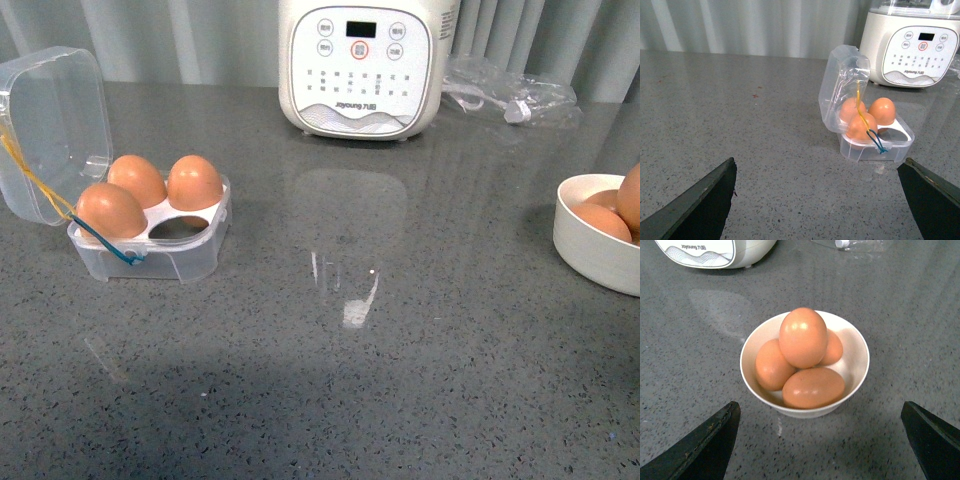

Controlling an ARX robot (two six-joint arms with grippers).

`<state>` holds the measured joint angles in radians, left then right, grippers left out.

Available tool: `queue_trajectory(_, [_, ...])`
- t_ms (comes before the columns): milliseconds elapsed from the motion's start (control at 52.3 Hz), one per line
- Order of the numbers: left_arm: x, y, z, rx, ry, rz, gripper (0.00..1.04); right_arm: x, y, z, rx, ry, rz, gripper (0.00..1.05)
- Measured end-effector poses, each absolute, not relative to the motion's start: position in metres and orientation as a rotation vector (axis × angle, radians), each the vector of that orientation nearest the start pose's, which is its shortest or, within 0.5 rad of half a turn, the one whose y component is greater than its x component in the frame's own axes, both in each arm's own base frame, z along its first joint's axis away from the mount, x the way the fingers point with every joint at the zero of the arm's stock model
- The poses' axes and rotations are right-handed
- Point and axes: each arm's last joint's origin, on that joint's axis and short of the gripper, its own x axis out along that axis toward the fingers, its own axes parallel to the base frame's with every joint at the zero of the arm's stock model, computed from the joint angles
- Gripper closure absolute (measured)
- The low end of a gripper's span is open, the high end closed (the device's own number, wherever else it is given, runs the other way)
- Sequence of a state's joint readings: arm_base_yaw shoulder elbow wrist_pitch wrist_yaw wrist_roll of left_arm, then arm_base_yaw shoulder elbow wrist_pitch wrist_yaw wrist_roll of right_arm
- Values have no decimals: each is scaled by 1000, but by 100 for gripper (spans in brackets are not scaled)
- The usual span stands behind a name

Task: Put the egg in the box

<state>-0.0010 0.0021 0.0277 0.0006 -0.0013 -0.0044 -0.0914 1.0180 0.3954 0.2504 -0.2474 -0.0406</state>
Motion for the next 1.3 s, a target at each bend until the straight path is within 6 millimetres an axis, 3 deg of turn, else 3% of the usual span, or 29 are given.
queue_trajectory(421, [96, 0, 173, -4, -26, 0, 7, 262, -7, 205, -94, 369, 256, 7])
queue_trajectory(938, [96, 0, 173, -4, -26, 0, 7, 293, -4, 193, -113, 380, 270, 7])
queue_trajectory(1301, [96, 0, 173, -4, -26, 0, 7, 301, -1, 188, -113, 391, 267, 11])
